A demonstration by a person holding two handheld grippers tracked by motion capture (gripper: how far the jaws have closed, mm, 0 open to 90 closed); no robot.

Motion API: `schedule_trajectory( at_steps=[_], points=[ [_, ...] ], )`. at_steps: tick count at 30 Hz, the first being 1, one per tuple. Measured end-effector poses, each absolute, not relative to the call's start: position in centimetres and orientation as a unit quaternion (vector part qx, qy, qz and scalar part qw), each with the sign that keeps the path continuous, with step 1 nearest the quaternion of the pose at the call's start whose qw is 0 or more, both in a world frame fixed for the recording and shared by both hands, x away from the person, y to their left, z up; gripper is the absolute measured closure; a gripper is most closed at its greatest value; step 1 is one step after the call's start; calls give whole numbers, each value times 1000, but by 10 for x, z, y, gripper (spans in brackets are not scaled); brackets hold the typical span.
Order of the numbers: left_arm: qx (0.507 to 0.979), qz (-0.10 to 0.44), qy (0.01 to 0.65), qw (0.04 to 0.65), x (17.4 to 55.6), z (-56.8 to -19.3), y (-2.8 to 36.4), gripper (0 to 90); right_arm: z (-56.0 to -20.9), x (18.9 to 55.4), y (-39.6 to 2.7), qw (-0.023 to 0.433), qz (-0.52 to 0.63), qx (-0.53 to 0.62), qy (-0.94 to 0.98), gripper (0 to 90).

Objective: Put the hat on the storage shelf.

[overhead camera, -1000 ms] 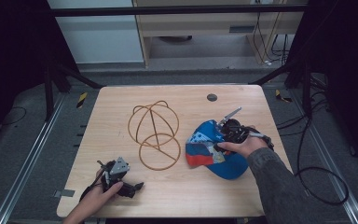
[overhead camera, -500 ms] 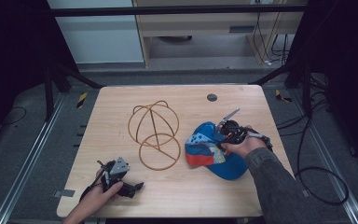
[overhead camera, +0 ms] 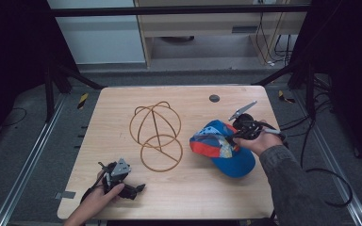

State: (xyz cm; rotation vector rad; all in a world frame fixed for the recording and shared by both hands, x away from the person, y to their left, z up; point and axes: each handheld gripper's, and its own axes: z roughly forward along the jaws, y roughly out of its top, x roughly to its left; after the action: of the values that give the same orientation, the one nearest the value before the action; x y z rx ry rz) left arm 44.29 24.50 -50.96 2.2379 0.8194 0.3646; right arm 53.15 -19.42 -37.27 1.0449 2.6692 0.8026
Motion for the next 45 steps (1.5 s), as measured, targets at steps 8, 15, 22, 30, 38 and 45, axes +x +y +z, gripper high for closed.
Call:
schedule_trajectory(
  at_steps=[8,15,22,30,38,45],
  points=[
    [867,142,317,358,443,-510,245,0,-340,520,-208,108,294,347,884,899],
    [867,142,317,357,443,-509,245,0,-314,513,-216,128,315,340,877,899],
    [867,142,317,357,443,-509,245,0,-300,508,-218,140,328,332,874,899],
    [867,142,317,357,443,-509,245,0,-287,505,-220,149,339,329,869,900],
    [865,143,321,358,444,-510,246,0,-279,505,-220,154,346,326,866,899],
    [864,145,325,356,445,-509,248,0,-266,502,-221,162,355,322,863,899]
  ],
)
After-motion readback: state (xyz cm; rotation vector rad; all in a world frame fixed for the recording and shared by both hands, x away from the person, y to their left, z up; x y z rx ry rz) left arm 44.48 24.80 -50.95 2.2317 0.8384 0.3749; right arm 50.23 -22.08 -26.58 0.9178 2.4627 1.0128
